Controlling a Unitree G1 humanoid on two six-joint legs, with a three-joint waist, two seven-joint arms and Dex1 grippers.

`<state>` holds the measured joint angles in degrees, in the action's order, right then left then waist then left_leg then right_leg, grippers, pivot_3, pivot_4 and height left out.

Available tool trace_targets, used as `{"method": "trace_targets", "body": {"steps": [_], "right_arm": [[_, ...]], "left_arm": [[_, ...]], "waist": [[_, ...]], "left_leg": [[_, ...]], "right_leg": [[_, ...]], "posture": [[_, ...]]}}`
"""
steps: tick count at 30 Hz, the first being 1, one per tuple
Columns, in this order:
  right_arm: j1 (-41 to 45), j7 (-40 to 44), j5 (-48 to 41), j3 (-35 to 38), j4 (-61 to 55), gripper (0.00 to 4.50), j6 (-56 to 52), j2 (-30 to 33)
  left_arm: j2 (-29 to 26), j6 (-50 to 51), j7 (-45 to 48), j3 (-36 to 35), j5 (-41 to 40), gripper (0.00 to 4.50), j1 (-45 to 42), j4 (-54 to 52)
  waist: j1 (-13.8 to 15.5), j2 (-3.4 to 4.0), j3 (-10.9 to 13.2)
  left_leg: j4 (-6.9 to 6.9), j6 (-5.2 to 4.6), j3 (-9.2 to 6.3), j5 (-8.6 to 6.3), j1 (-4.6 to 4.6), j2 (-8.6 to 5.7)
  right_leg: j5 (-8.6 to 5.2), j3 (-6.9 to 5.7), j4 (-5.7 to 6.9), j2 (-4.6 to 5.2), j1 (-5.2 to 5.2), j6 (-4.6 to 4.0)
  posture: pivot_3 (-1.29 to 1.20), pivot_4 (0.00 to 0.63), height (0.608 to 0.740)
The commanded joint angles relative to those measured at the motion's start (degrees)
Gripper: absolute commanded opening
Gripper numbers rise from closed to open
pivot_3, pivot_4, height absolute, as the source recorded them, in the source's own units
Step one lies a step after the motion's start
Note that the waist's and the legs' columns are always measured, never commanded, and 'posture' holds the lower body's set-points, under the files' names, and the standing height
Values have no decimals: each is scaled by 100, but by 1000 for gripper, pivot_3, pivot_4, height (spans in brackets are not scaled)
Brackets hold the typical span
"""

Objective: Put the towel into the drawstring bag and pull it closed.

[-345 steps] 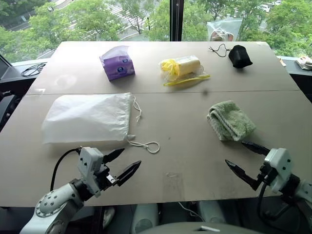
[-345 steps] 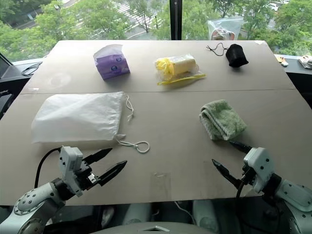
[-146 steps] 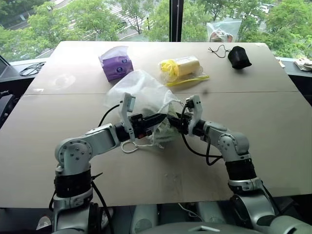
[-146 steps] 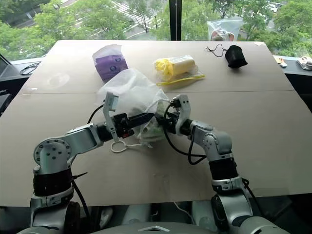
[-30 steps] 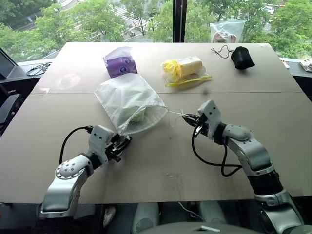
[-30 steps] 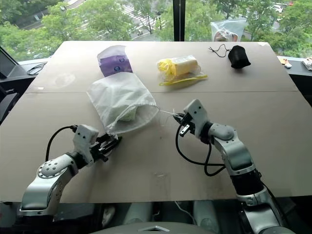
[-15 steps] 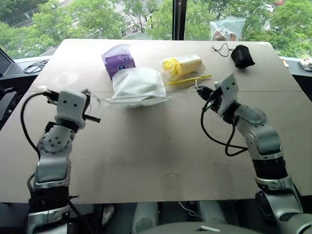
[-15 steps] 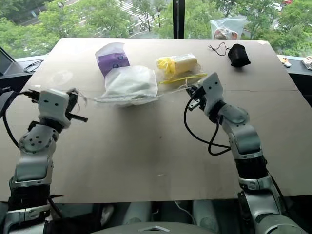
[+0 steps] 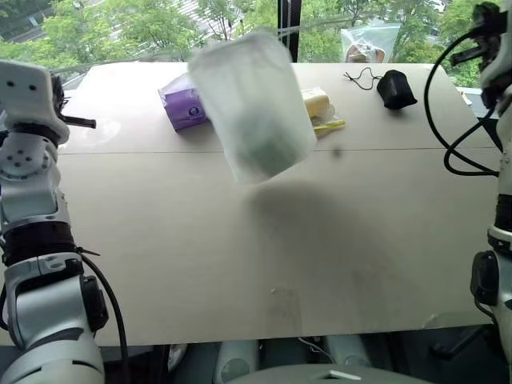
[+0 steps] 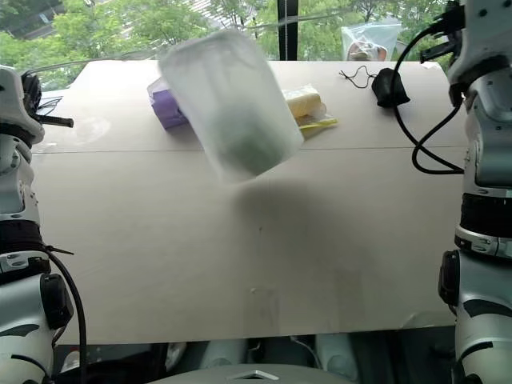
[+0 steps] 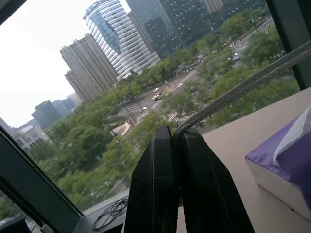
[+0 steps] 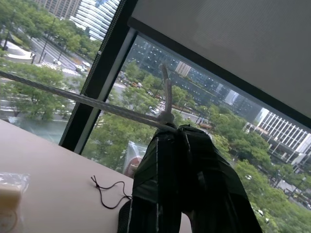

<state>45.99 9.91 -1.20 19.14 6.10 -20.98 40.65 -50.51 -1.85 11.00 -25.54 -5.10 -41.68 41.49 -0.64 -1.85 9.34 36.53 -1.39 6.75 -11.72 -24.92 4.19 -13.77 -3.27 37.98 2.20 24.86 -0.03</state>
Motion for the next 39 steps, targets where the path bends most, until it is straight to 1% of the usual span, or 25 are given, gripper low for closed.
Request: {"method": "trace_targets", "body": {"steps": [1, 4, 7, 10, 12, 13, 14, 15, 16, 17, 18, 21, 22, 24, 26, 28, 29, 32, 35, 36, 39], "right_arm": [[-124, -164, -28, 608, -41, 0, 407, 381], [-181, 471, -662, 638, -370, 0, 337, 260], [-549, 1080, -1059, 368, -972, 0, 155, 203], [-1218, 1649, -1655, -33, -1790, 0, -449, -4], [-1625, 1803, -1905, -474, -2253, 0, -696, -321], [-1708, 1805, -1957, -584, -2381, 620, -762, -428], [-1796, 1786, -2017, -750, -2480, 801, -862, -600], [-1886, 1829, -2019, -956, -2545, 1406, -906, -713], [-1964, 1890, -2032, -1122, -2598, 1708, -963, -781], [-2043, 1967, -2082, -1286, -2655, 2287, -1051, -854], [-2103, 2032, -2112, -1409, -2696, 2762, -1106, -897], [-2200, 2157, -2171, -1720, -2745, 4110, -1274, -1001], [-2235, 2194, -2058, -1850, -2717, 4420, -1181, -996], [-2266, 2213, -1903, -1983, -2663, 4420, -1051, -993], [-2231, 2135, -1905, -1941, -2603, 4420, -1086, -1068], [-2211, 2187, -2069, -1861, -2633, 4420, -1239, -1094], [-2225, 2232, -2145, -1863, -2680, 4420, -1309, -1100], [-2376, 2459, -2217, -2083, -2840, 4420, -1431, -1019], [-2657, 2791, -2445, -2192, -3101, 4420, -1721, -837], [-2731, 2813, -2483, -2160, -3144, 4420, -1770, -811], [-2872, 2828, -2512, -1983, -3145, 4420, -1808, -705]], "left_arm": [[-197, -460, 114, -86, -212, 140, -615, 254], [96, -755, 657, 174, -358, 140, -983, 162], [339, -898, 1321, 390, -545, 140, -1004, -75], [756, -320, 2090, 637, -1014, 140, -605, -816], [1125, 35, 2218, 816, -1236, 140, -319, -1506], [1226, 144, 2227, 851, -1289, 0, -259, -1731], [1375, 250, 2226, 967, -1306, 0, -339, -1910], [1530, 344, 2246, 1074, -1341, 0, -505, -2014], [1651, 436, 2273, 1164, -1385, 0, -651, -2102], [1781, 557, 2359, 1271, -1464, 0, -826, -2208], [1898, 718, 2462, 1352, -1590, 0, -978, -2333], [2218, 1262, 2768, 1598, -1952, 0, -1357, -2774], [2335, 1534, 2836, 1685, -2124, 0, -1462, -3007], [2468, 1903, 2912, 1784, -2316, 0, -1569, -3331], [2567, 2164, 2966, 1809, -2517, 0, -1686, -3581], [2617, 2423, 2940, 1684, -2771, 0, -1911, -3616], [2631, 2677, 2946, 1560, -3063, 0, -2080, -3632], [2599, 3867, 3078, 1392, -4192, 0, -2253, -4104], [2630, 5372, 2885, 1294, -5893, 0, -2051, -4849], [2713, 5763, 2640, 1247, -6552, 0, -1959, -4986], [2841, 6323, 1865, 1148, -7815, 0, -1827, -4937]], "waist": [[10, -1, 3], [7, -2, 3], [-41, -1, 2], [-63, -2, 0], [-62, -1, -1], [-62, -1, 0], [-51, -3, 5], [-35, -6, 10], [-14, -8, 11], [-1, -12, 13], [25, -16, 14], [60, -19, 13], [58, -18, 13], [43, -17, 12], [2, -17, 13], [-32, -17, 13], [-37, -17, 13], [-24, -18, 14], [-9, -16, 13], [-4, -16, 13], [-1, -17, 14]], "left_leg": [[-4, 0, 10, 0, -1, 0], [5, 1, 19, 1, 7, 1], [17, -2, 18, 1, 31, 3], [26, -1, 17, 2, 38, 5], [39, 1, 16, 2, 41, 9], [41, 0, 12, 2, 38, 10], [49, 1, 9, 2, 29, 11], [66, 0, 9, 2, 8, 9], [70, 0, 7, 2, 4, 7], [78, 0, 6, 2, 4, 5], [82, 0, 4, 2, 2, 4], [88, -3, -8, 0, 3, 1], [89, -4, -14, 0, 5, 0], [89, -4, -22, 0, 12, -2], [88, -3, -24, 0, 16, -1], [87, -2, -30, 1, 18, 2], [87, -1, -33, 1, 19, 4], [84, 0, -46, 2, 15, 6], [83, 0, -45, 2, 17, 4], [83, 0, -47, 2, 15, 3], [90, 0, -50, 2, 18, -1]], "right_leg": [[-1, -1, -2, 7, 2, 2], [-2, -8, 9, 5, -6, 5], [-1, -2, 22, -6, -26, 6], [-1, 10, 45, -10, -24, 4], [-3, 19, 67, -12, -22, 3], [-3, 24, 70, -12, -21, 3], [-3, 30, 72, -13, -18, 3], [-2, 32, 87, -16, 2, 3], [-2, 33, 89, -16, 4, 3], [-2, 30, 90, -17, 2, 3], [-2, 27, 89, -17, 0, 4], [-3, 6, 84, -14, -12, 5], [-3, 5, 81, -14, -17, 5], [-3, 14, 83, -14, -17, 5], [-3, 16, 86, -18, -17, 5], [-3, 21, 90, -26, -16, 4], [-3, 25, 91, -30, -16, 4], [-4, 28, 89, -35, -15, 4], [-5, 38, 86, -21, -17, 7], [-10, 41, 86, -16, -18, 15], [-12, 39, 89, -6, -26, 20]], "posture": [[0, 150, 740], [0, 150, 740], [0, 150, 740], [0, 150, 740], [0, 150, 740], [0, 150, 740], [0, 150, 740], [0, 150, 740], [0, 150, 740], [0, 150, 740], [0, 150, 740], [0, 150, 740], [0, 150, 740], [0, 150, 740], [0, 150, 740], [0, 150, 740], [0, 150, 740], [0, 150, 740], [0, 150, 740], [0, 150, 740], [0, 150, 740]]}}
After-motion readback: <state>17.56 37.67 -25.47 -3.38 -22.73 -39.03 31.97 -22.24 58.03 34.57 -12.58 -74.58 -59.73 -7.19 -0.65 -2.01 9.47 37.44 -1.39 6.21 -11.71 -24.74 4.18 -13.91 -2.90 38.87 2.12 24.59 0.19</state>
